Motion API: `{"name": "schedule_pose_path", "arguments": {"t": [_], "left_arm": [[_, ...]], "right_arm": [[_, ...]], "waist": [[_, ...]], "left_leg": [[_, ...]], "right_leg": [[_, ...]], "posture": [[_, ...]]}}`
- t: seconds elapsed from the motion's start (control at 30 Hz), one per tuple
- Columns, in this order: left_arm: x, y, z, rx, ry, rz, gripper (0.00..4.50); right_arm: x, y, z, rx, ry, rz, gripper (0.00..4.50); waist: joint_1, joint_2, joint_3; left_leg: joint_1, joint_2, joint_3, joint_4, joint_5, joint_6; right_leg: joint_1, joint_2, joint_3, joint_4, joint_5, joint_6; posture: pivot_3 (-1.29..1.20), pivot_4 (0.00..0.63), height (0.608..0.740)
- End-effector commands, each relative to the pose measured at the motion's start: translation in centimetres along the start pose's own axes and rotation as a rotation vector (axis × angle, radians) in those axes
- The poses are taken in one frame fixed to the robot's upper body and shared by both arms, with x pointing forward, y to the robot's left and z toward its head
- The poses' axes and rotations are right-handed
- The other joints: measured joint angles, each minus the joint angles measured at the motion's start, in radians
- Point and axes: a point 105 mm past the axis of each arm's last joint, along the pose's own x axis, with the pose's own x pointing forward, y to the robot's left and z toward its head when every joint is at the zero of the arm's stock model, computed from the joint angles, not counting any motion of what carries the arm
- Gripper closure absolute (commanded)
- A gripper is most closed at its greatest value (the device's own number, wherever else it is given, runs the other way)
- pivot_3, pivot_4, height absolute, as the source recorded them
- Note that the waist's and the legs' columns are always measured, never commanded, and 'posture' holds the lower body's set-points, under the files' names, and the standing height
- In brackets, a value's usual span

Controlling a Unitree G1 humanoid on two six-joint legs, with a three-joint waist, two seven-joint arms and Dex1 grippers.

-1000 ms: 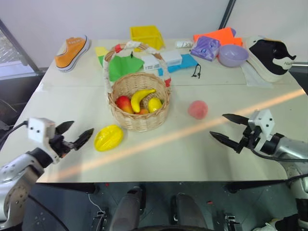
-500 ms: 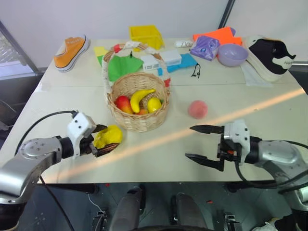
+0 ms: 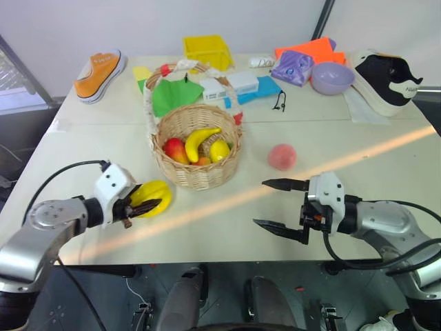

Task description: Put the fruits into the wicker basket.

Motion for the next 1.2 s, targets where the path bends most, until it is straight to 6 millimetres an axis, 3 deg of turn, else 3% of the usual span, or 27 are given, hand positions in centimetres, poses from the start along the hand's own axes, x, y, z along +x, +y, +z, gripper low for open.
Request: {"name": "schedule_pose_path", "arguments": {"t": [0.03,0.2,0.33,0.4,0.47,0.57,0.63,0.67,0.83,0.9,1.2], "left_arm": [[-3.2,1.1,2.9,-0.008,-0.101,0.054,2.63],[-4.8,1.5,8.9,-0.008,-0.308,0.055,2.63],[-1.5,1.0,12.7,0.146,-0.347,0.042,2.63],[2.1,1.8,14.1,0.184,-0.356,0.089,2.63],[4.4,1.9,14.9,0.215,-0.359,0.091,2.63],[6.4,1.7,16.0,0.213,-0.392,0.071,1.31],[6.9,2.0,16.3,0.218,-0.404,0.080,0.30],[6.9,2.1,16.5,0.231,-0.412,0.085,0.08],[5.0,1.8,17.0,0.172,-0.516,0.019,0.08],[4.0,0.8,16.9,0.146,-0.558,-0.049,0.08],[2.7,-4.8,12.9,0.105,-0.483,-0.283,0.08]], "right_arm": [[0.0,-0.1,0.9,-0.043,-0.025,-0.002,0.00],[-0.1,-1.0,1.2,-0.058,-0.023,-0.012,0.00],[0.1,-2.1,1.3,-0.071,-0.024,-0.031,0.00],[0.3,-2.7,1.2,-0.077,-0.023,-0.050,0.00],[0.3,-3.0,1.2,-0.083,-0.020,-0.068,0.00],[0.2,-3.6,1.1,-0.079,-0.021,-0.122,0.00],[0.1,-3.9,1.1,-0.058,-0.036,-0.153,0.00],[-0.1,-4.3,1.2,-0.025,-0.058,-0.190,0.00],[-1.0,-8.0,0.0,0.031,-0.075,-0.424,0.00],[-1.1,-9.8,-1.0,0.051,-0.054,-0.506,0.00],[0.0,-14.2,-5.2,0.140,0.055,-0.611,0.00]], "waist": [[0.003,0.000,0.000],[0.013,-0.001,0.000],[0.010,-0.001,0.000],[0.014,-0.001,0.000],[0.021,-0.003,0.000],[0.012,-0.003,0.000],[0.006,-0.003,0.000],[0.004,-0.003,0.000],[-0.001,-0.003,0.000],[-0.001,-0.003,0.000],[0.005,-0.003,0.000]], "left_leg": [[0.000,0.000,0.000,0.000,0.000,0.000],[0.000,0.000,-0.001,0.005,0.000,0.000],[0.001,-0.001,-0.001,0.009,-0.001,0.001],[0.002,-0.002,0.000,0.009,-0.001,0.001],[0.002,-0.002,0.000,0.010,-0.001,0.001],[0.000,-0.002,0.000,0.009,0.001,0.004],[-0.001,-0.002,0.000,0.008,0.001,0.004],[-0.001,-0.001,0.000,0.008,0.001,0.004],[0.000,-0.001,0.000,0.008,0.001,0.003],[0.000,-0.001,0.000,0.010,0.001,0.003],[0.000,-0.001,0.000,0.011,0.002,0.003]], "right_leg": [[0.000,0.000,0.000,0.000,0.000,0.000],[0.002,0.000,-0.002,0.000,0.000,0.000],[0.006,0.000,-0.001,0.000,0.001,0.000],[0.007,0.000,-0.001,0.000,0.002,0.001],[0.009,0.001,-0.001,0.000,0.004,0.004],[0.008,0.002,0.001,0.002,0.007,0.010],[0.006,0.002,0.000,0.003,0.007,0.011],[0.006,0.002,0.000,0.003,0.007,0.011],[0.006,0.004,0.000,0.004,0.007,0.010],[0.007,0.004,0.001,0.004,0.008,0.010],[0.007,0.004,0.001,0.005,0.008,0.009]], "posture": [[0.00,0.150,0.740],[0.00,0.150,0.740],[0.00,0.150,0.740],[0.00,0.150,0.740],[0.00,0.150,0.740],[0.00,0.150,0.740],[0.00,0.150,0.740],[0.00,0.150,0.740],[0.00,0.150,0.740],[0.00,0.150,0.740],[0.00,0.150,0.740]]}}
